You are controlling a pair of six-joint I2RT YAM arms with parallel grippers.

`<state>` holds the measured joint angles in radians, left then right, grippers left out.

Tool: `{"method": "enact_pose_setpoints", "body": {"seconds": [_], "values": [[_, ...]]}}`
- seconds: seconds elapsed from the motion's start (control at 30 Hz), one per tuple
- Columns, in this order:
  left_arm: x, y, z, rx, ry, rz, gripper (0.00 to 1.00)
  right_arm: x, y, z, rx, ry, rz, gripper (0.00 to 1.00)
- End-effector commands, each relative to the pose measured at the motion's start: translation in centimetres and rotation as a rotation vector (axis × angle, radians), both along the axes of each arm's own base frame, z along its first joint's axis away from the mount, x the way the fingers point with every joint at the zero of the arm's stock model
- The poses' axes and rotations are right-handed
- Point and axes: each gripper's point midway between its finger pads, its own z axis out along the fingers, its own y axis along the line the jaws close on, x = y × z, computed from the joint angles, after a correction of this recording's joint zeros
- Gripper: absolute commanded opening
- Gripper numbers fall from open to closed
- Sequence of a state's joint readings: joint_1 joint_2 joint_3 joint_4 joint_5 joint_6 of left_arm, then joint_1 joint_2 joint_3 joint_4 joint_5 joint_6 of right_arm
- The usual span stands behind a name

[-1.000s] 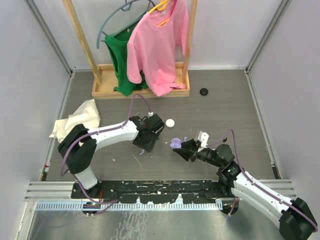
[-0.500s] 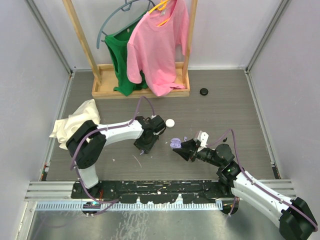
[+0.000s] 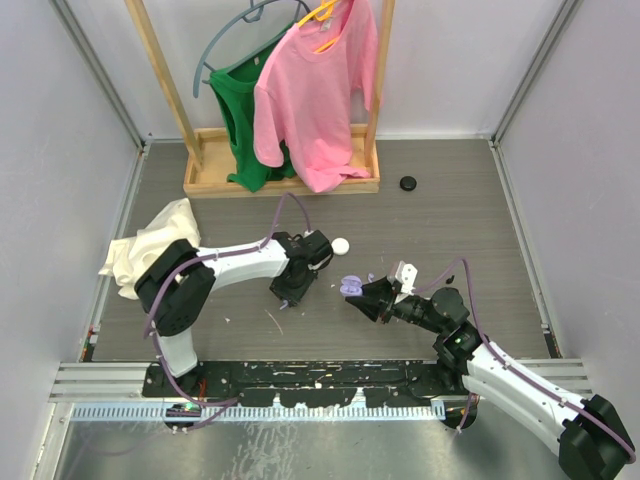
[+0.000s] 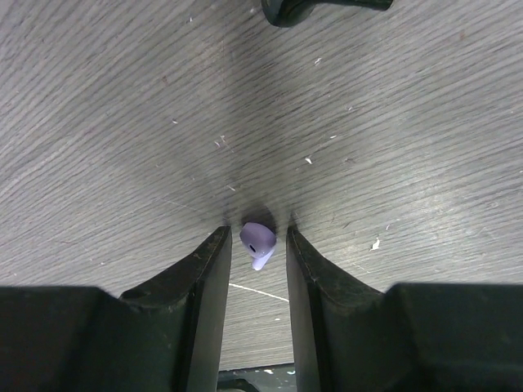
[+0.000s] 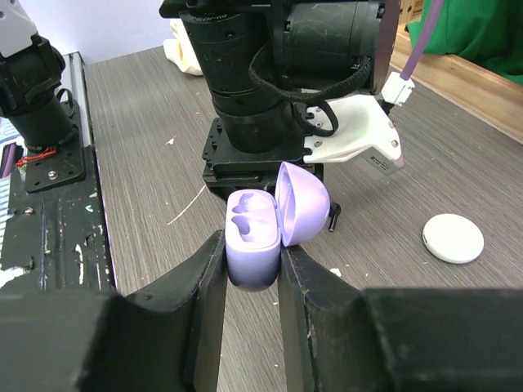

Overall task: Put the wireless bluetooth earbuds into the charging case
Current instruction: Pick up the earbud from the center of the board.

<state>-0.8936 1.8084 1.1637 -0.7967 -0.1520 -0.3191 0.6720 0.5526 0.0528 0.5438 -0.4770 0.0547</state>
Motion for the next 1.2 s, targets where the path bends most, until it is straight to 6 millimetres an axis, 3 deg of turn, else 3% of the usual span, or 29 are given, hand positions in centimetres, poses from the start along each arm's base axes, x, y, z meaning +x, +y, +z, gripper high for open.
{"method": "enact_pose_setpoints", "body": {"seconds": [0.0,0.37,0.6,0.83,1.17], "values": [[0.7,-1.0,0.5,-0.029,-0.01,-0.022,0.33,0.2,0.4,3.2,0.052,-0.082,0.014,0.01],[0.3,-1.1,-0.5,-0.02,0.026,-0.026,0.25,0.1,0.4,3.2,0.051,-0.083,0.017,0.01],[0.1,-1.0,0.1,-0.037,0.019,-0.005,0.19,0.1,0.4,3.2,0.049,-0.082,0.017,0.01],[0.7,-1.3,2.4,-0.141,-0.034,0.053,0.17,0.2,0.5,3.1,0.045,-0.082,0.016,0.01],[1.1,-3.4,8.0,-0.403,-0.152,0.073,0.17,0.1,0.5,3.2,0.053,-0.087,0.017,0.01]]}}
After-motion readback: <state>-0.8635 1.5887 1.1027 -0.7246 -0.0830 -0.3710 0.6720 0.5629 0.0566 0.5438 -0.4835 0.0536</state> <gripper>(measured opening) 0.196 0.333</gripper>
